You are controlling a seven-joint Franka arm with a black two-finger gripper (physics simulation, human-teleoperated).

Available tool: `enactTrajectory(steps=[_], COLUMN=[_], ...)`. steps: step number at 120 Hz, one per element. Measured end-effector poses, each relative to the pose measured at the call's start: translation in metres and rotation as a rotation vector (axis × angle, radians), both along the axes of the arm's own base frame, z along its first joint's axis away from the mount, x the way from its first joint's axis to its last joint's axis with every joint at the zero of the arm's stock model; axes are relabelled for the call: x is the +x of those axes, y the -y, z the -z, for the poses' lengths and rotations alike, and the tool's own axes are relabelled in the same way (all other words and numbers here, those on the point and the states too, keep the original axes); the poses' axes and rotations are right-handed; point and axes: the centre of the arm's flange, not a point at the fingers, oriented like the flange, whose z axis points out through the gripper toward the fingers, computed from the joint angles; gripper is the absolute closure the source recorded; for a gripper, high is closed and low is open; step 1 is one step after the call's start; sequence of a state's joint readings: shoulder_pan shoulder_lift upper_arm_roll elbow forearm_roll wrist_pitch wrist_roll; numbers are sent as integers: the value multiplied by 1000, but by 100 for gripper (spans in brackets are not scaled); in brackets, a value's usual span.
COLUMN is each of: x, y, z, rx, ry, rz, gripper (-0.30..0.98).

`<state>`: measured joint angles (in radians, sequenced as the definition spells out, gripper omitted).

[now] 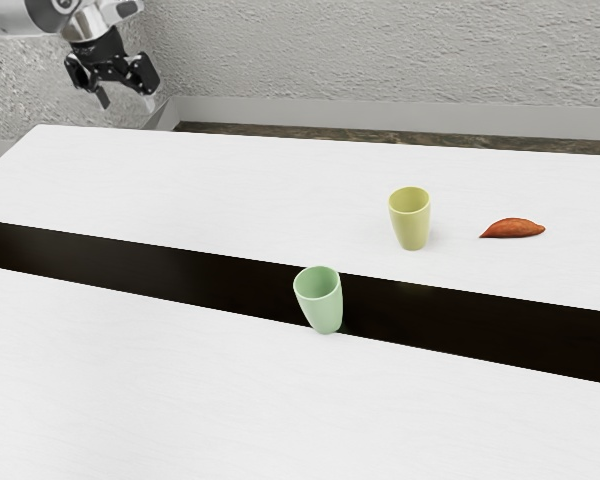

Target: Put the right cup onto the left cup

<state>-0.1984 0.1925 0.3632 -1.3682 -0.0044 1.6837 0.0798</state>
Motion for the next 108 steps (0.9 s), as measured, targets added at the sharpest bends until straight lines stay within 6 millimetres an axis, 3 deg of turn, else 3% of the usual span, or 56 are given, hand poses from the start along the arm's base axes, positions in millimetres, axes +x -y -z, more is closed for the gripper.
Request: enactTrajectory(steps=[16, 26, 35, 44, 64, 81, 92, 108], x=[9, 44, 71, 86, 72, 77, 76, 71], y=[35, 58, 101, 151, 256, 342, 380, 409], z=[17, 54, 84, 114, 132, 156, 177, 195], rx=[6, 29, 27, -1, -80, -129, -145, -158], ry=[-30, -57, -68, -74, -66, -43, -48, -60], rz=[67, 93, 136, 178, 209, 234, 237, 220], gripper=[2, 2, 2, 2, 2, 2, 2, 2])
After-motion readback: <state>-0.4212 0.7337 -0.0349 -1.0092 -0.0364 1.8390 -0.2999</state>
